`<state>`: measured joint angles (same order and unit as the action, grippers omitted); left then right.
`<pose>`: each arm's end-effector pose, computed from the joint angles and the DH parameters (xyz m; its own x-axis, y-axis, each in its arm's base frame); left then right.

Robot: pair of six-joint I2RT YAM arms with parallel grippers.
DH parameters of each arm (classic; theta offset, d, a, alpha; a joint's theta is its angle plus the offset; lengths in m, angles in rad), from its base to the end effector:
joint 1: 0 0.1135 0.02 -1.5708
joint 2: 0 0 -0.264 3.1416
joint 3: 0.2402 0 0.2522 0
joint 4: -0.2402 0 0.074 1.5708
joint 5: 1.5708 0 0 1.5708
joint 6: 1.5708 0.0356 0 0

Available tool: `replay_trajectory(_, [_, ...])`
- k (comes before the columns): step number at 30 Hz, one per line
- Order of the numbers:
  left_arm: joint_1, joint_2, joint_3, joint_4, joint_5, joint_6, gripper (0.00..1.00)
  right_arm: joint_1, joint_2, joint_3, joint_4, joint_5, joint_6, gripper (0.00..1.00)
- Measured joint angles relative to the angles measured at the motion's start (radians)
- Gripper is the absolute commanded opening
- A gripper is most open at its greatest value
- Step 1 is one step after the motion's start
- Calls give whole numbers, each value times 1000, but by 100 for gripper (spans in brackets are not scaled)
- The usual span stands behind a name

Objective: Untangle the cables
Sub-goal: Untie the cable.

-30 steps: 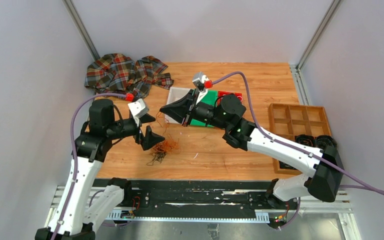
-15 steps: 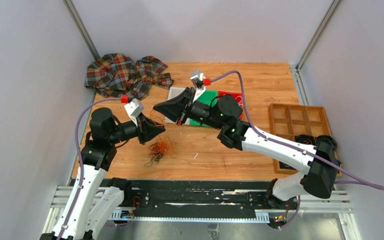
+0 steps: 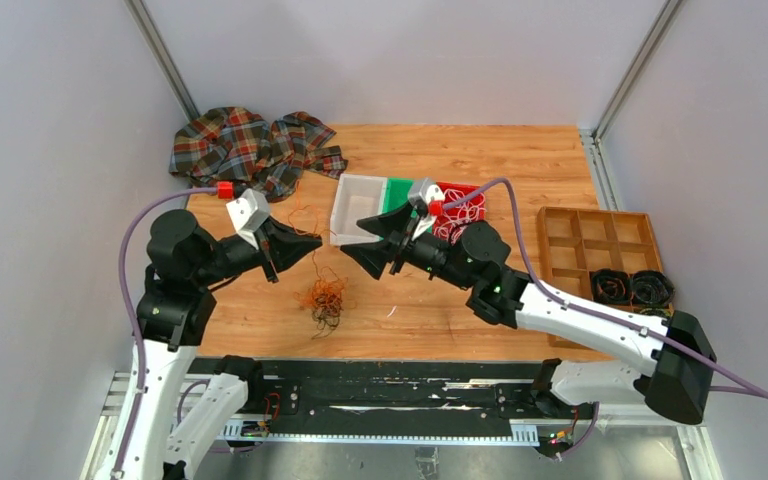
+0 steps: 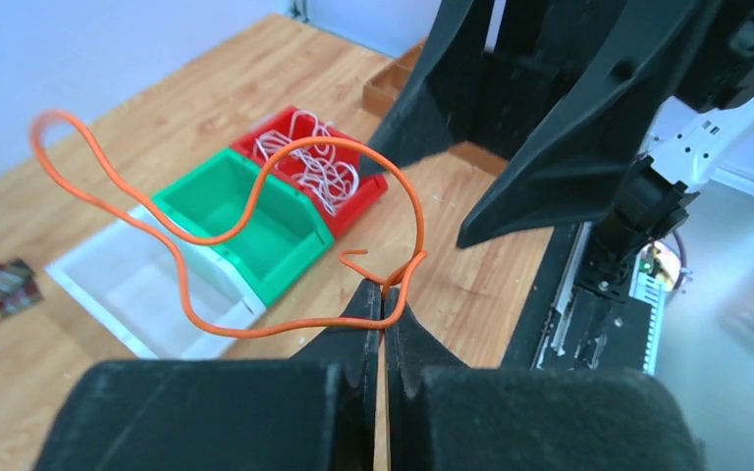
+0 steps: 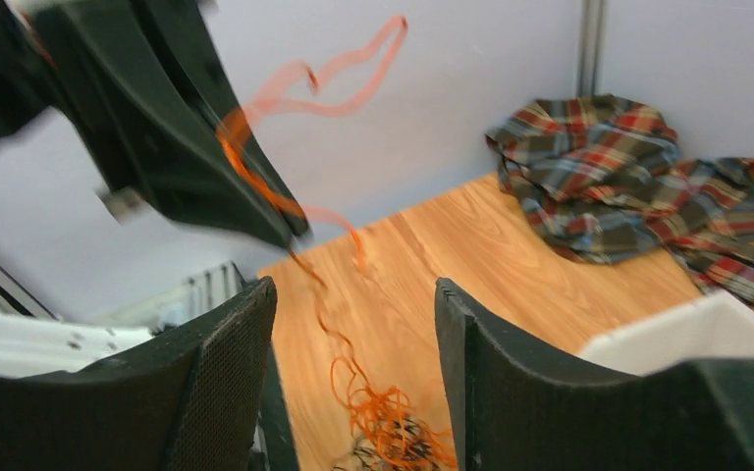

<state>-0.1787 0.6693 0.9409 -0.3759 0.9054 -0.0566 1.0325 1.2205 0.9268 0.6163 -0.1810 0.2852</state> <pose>0.1213 -0.0504 0.3908 -0.1520 -0.0080 -0.9883 0.8725 0.4688 -0.1380 0.1404 0.2477 0.3825 -0.1063 0.3619 -0.9262 -0.9402 0.2667 0.2121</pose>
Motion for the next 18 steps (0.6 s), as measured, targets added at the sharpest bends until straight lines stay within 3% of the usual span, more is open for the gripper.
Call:
replay_trajectory(5, [0,-2,97,-51,0,60,0,0,-27,-90,-9,-12,-100,66])
replay_trajectory(10, [0,3,134,-98,-6,103,1,1,84,-95,16,-68,-134,67])
replay_trajectory(14, [0,15,164,-132,-13,126,0,5,202,-95,44,-96,-140,62])
replay_trajectory(18, [0,20,196,-149,-18,139,1,16,272,-91,80,-107,-140,51])
